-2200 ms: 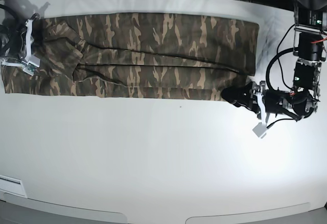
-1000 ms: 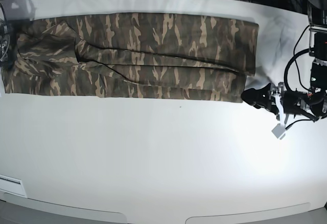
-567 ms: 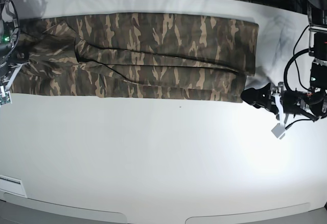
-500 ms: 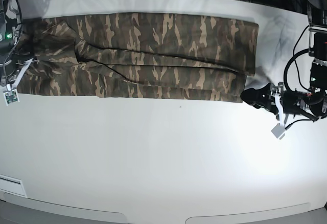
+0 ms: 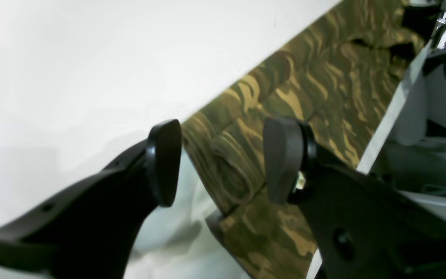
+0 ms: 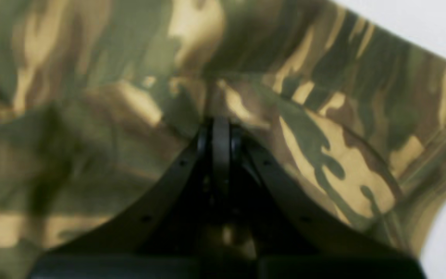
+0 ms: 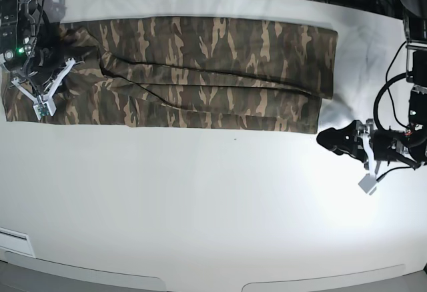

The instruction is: Fold the T-shirt properly

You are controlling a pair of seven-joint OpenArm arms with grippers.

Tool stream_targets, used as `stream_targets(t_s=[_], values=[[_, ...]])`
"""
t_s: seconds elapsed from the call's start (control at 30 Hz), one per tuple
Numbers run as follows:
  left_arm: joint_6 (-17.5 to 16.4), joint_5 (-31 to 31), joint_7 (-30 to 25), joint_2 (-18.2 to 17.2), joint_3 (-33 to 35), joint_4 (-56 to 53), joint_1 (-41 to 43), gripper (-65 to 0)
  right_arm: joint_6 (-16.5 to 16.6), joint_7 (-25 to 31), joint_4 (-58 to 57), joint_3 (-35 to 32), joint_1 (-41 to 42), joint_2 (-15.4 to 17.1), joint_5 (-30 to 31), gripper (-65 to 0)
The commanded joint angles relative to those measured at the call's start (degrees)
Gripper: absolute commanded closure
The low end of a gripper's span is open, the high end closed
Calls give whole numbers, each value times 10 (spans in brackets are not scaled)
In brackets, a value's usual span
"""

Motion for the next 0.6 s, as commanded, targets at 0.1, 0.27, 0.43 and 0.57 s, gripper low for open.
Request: stream_targets(t_s=[0.1, 0.27, 0.43, 0.57], values=[[-3, -14, 2, -11, -5, 7, -23, -356, 58, 0, -90, 5, 18, 5, 64, 0], [-3, -14, 2, -10, -6, 7, -31, -356, 47, -21, -157, 5, 35, -12, 66, 0], [-3, -14, 2, -11, -7, 7, -31, -356, -97, -25, -136, 6, 35, -30, -44, 0], [3, -14, 2, -11, -7, 7, -31, -356, -183, -40, -96, 21, 35, -63, -151, 0]])
